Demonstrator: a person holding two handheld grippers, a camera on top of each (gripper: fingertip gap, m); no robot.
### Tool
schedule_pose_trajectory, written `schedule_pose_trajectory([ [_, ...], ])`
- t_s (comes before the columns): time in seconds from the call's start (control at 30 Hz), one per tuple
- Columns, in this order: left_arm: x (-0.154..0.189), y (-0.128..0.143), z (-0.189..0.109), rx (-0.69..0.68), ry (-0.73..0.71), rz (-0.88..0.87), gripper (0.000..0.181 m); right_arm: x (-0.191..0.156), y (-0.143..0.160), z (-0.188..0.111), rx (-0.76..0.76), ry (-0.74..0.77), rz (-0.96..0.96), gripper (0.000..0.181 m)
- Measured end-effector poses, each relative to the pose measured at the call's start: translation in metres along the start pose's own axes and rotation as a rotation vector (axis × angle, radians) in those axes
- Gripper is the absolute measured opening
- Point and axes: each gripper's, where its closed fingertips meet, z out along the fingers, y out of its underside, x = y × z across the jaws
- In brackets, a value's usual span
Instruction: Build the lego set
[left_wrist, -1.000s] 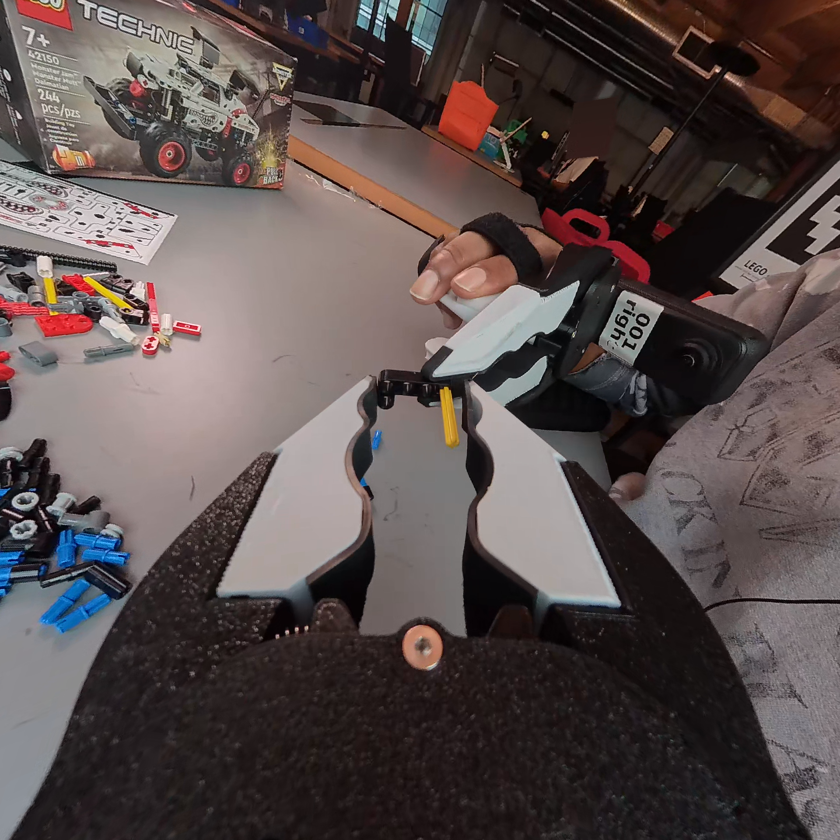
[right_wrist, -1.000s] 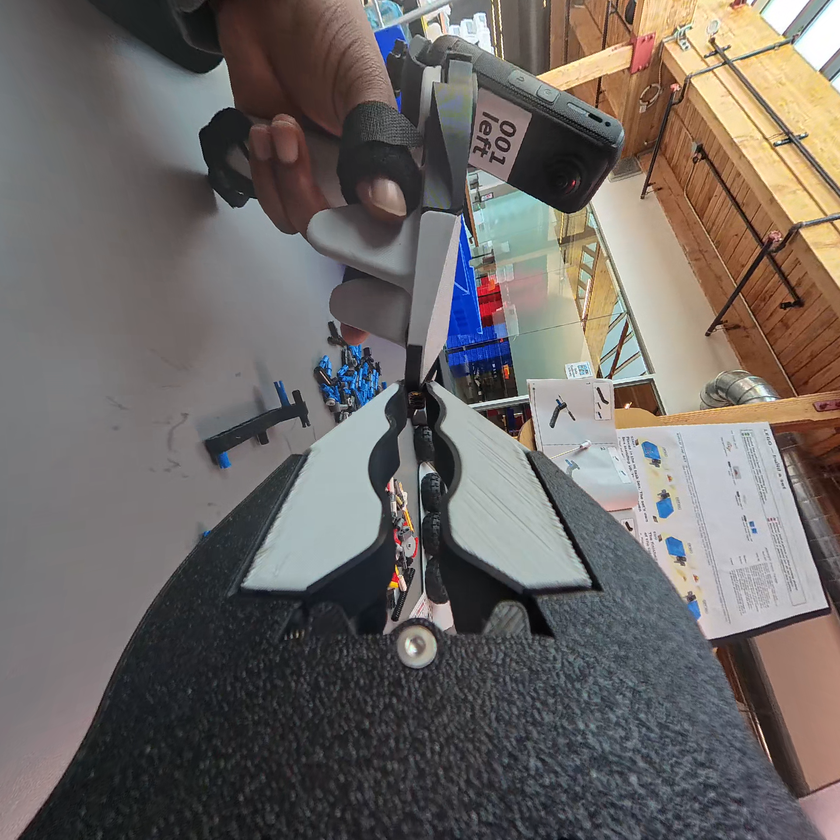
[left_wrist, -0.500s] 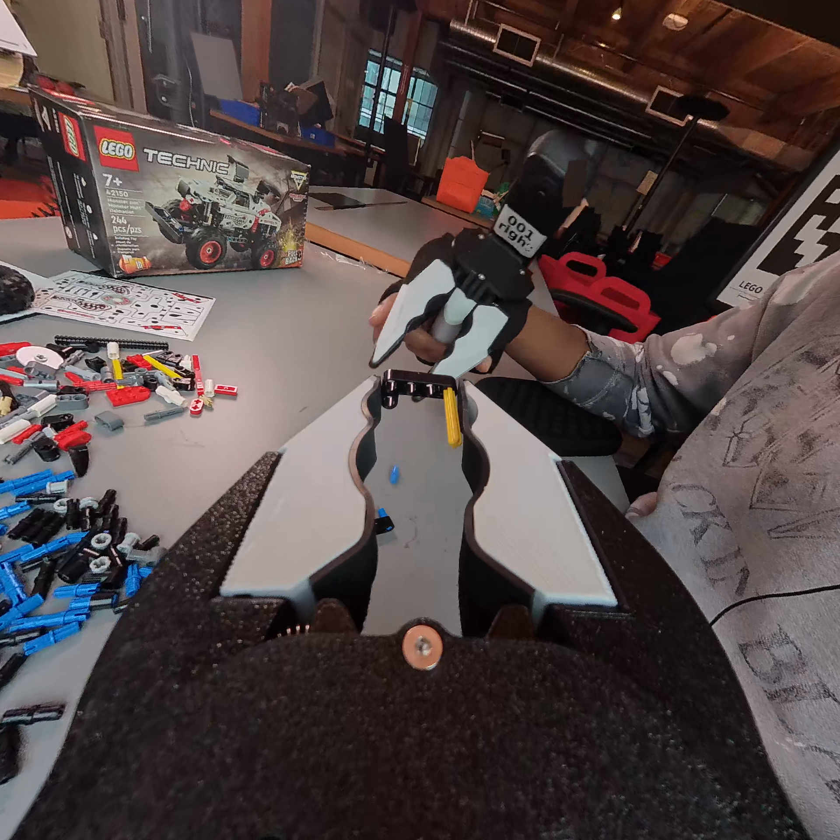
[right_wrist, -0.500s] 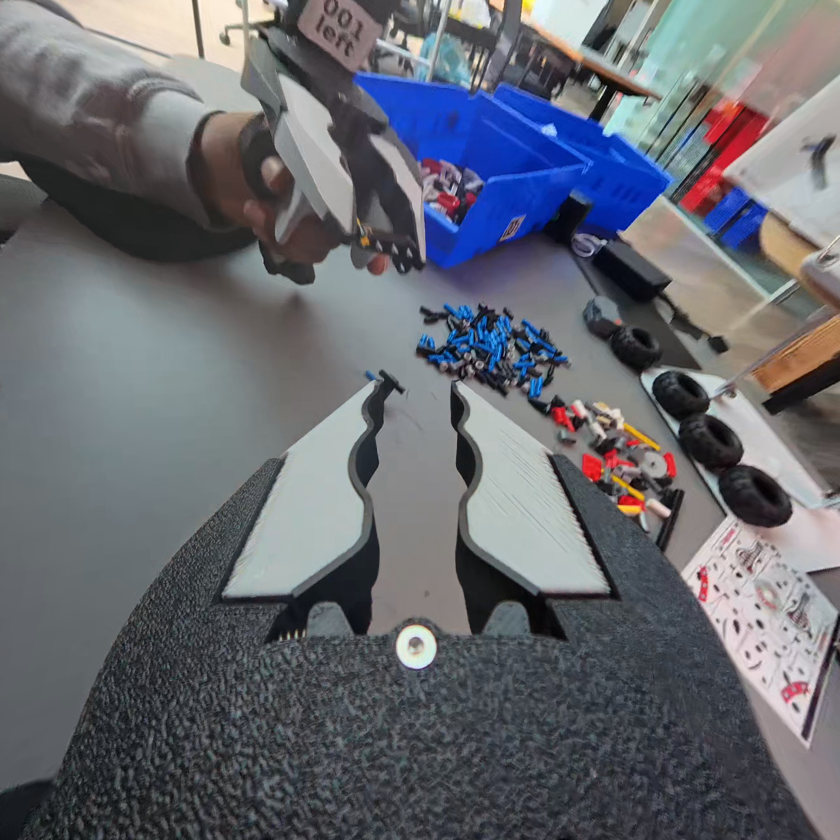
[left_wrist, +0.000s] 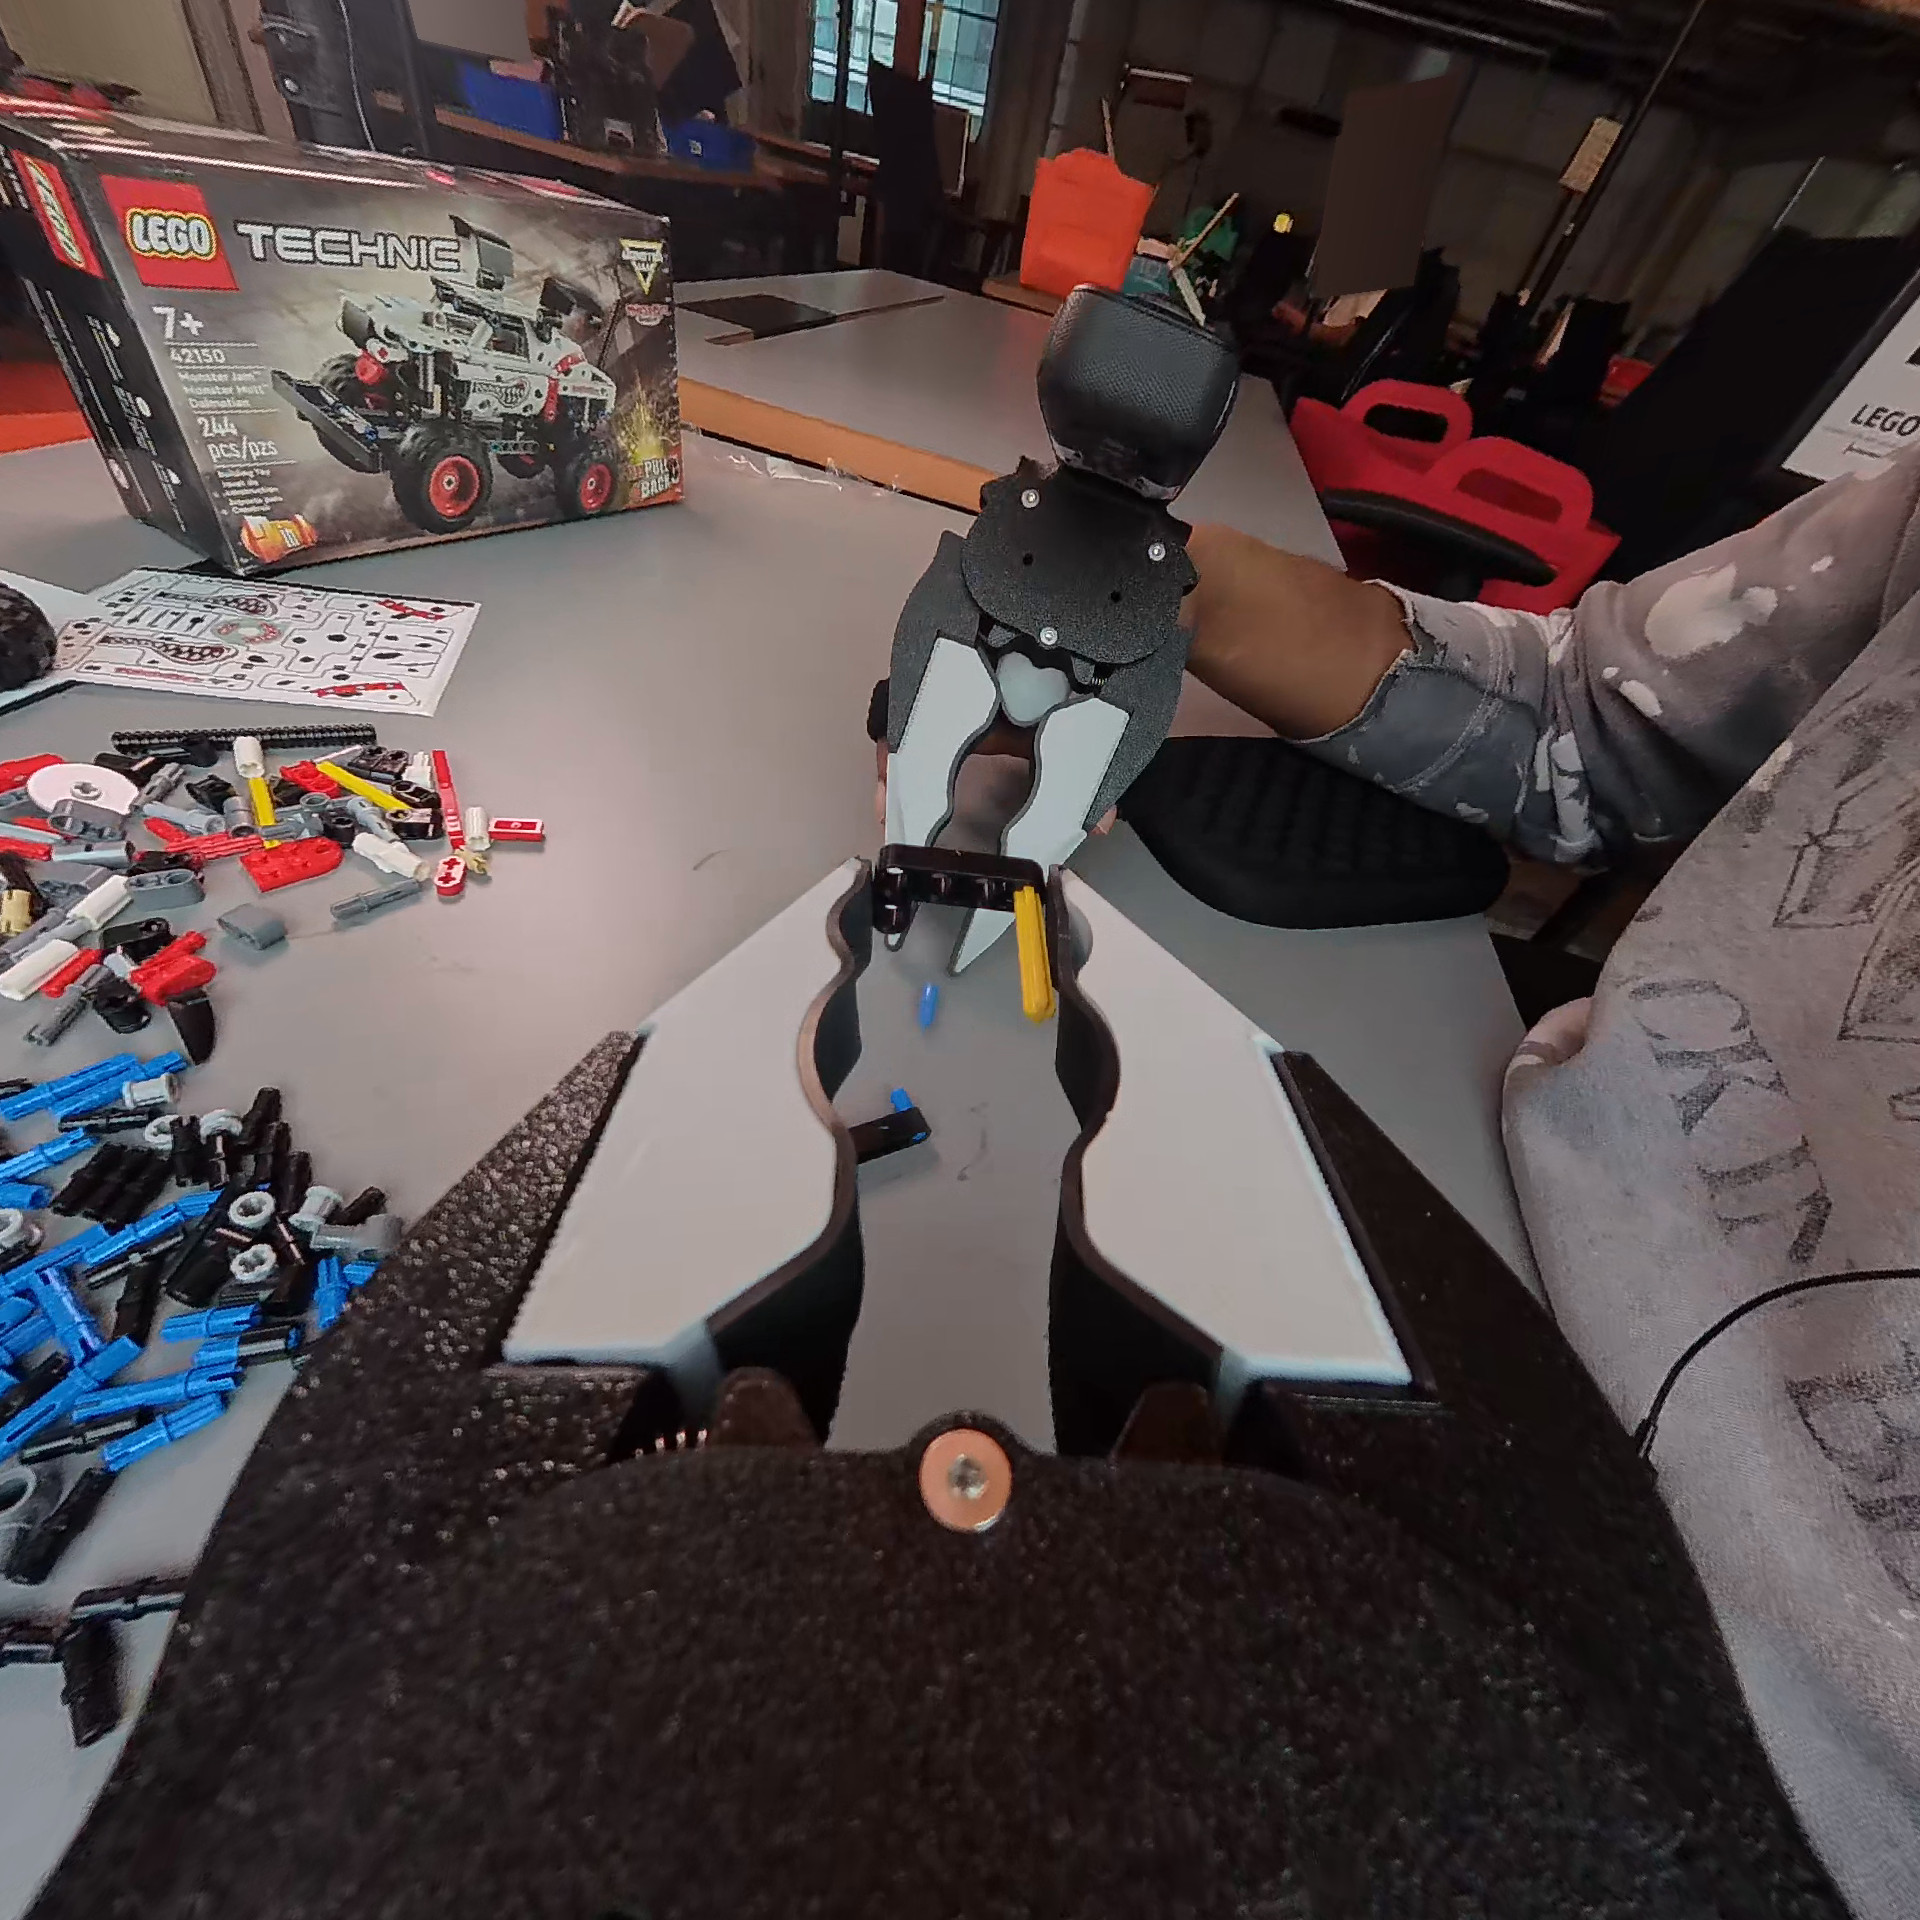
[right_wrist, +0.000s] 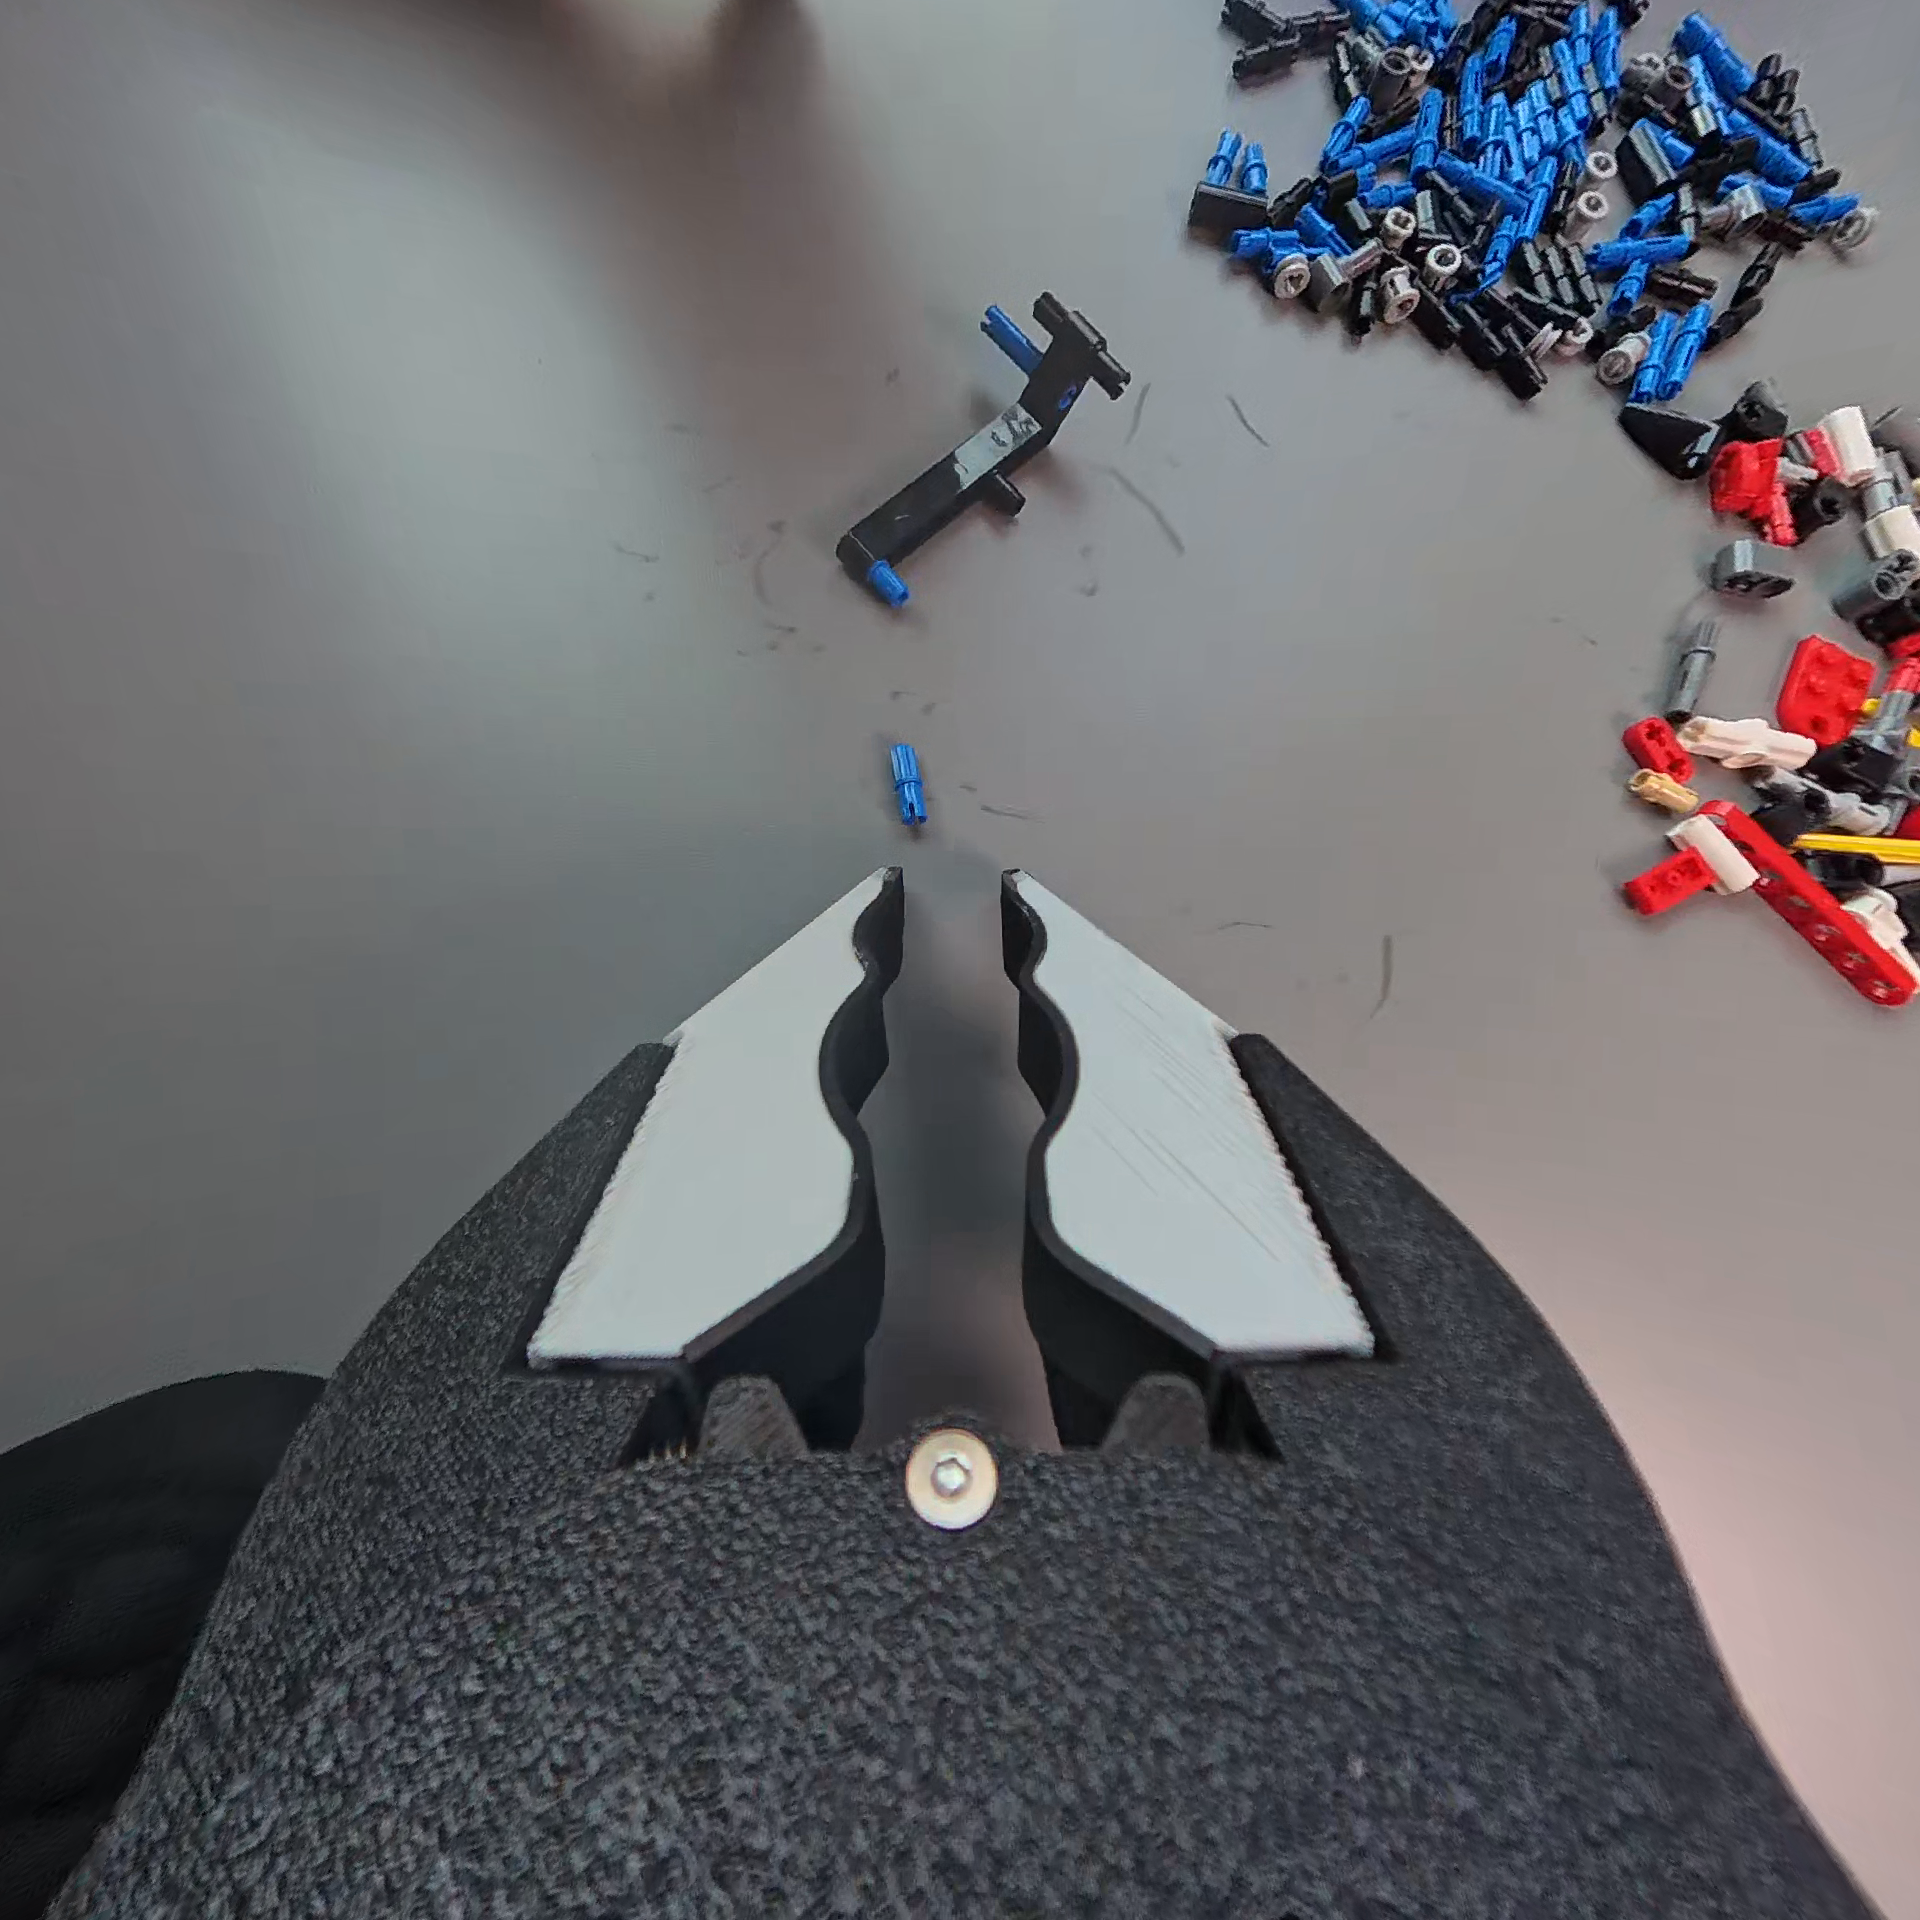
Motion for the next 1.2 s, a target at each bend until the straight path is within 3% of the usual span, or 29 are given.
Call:
schedule_pose_trajectory([
  [0.03, 0.000, 0.002, 0.001, -0.010, -0.001, 0.006, 0.032, -0.001, -0.001, 0.001, -0.005, -0.006, -0.001, 0.017],
  [0.47, 0.003, 0.016, 0.007, -0.087, 0.001, 0.045, 0.032, -0.021, -0.021, 0.016, -0.064, -0.056, -0.045, 0.013],
  [0.63, 0.004, 0.017, 0.007, -0.091, 0.001, 0.047, 0.032, -0.032, -0.013, 0.008, -0.101, -0.107, -0.027, 0.011],
  [0.87, 0.003, 0.017, 0.006, -0.090, -0.002, 0.042, 0.032, -0.027, 0.002, -0.012, -0.143, -0.057, 0.033, 0.009],
  [1.03, 0.003, 0.018, 0.006, -0.092, -0.002, 0.039, 0.032, -0.020, 0.015, -0.032, -0.160, 0.071, 0.190, 0.017],
  [1.2, 0.003, 0.019, 0.008, -0.100, 0.005, 0.032, 0.032, -0.030, 0.023, -0.028, -0.146, 0.106, 0.374, 0.018],
])
